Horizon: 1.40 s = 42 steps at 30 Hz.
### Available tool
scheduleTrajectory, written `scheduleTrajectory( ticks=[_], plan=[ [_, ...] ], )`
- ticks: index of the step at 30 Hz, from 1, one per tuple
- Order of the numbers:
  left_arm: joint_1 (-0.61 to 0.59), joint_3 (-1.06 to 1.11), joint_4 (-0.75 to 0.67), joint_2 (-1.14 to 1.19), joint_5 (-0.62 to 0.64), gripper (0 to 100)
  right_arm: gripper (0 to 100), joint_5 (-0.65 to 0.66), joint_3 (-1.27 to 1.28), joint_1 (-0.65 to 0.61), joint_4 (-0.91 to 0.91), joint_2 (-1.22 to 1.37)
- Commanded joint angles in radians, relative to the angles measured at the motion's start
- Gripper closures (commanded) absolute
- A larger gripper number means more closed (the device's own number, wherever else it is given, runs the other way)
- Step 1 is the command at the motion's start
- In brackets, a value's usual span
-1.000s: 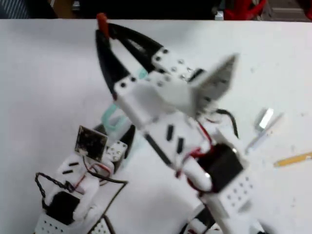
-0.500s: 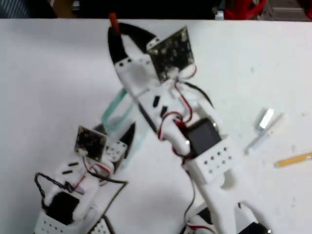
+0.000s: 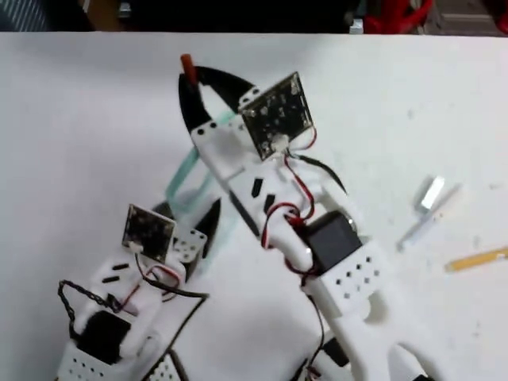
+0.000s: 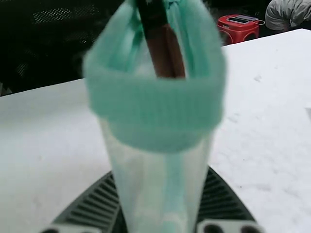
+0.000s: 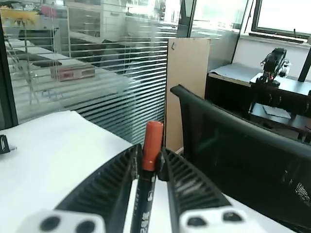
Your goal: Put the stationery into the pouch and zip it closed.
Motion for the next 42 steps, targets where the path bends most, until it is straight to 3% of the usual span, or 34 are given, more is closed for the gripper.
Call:
scheduleTrajectory(
  ticks=[1, 7, 13, 21, 34, 42],
  plan=[
    [-0.007, -0.014, -0.018, -0.015, 0.002, 86, 98.2, 0.014, 0.029, -0.007, 0.027, -0.059],
    [-0.007, -0.014, -0.018, -0.015, 0.002, 86, 98.1, 0.015, 0.060, 0.018, 0.179, -0.105],
    [-0.007, -0.014, -0.018, -0.015, 0.002, 86, 97.8, 0.015, 0.060, 0.035, 0.220, -0.104],
    [-0.007, -0.012, -0.018, -0.015, 0.002, 86, 76.4, 0.012, 0.058, 0.036, 0.242, -0.110],
    [-0.007, -0.011, -0.018, -0.015, 0.002, 86, 76.2, 0.014, 0.052, 0.041, 0.263, -0.113],
    [-0.007, -0.011, -0.018, -0.015, 0.000, 86, 76.2, 0.014, 0.060, 0.170, 0.317, -0.236]
  ],
)
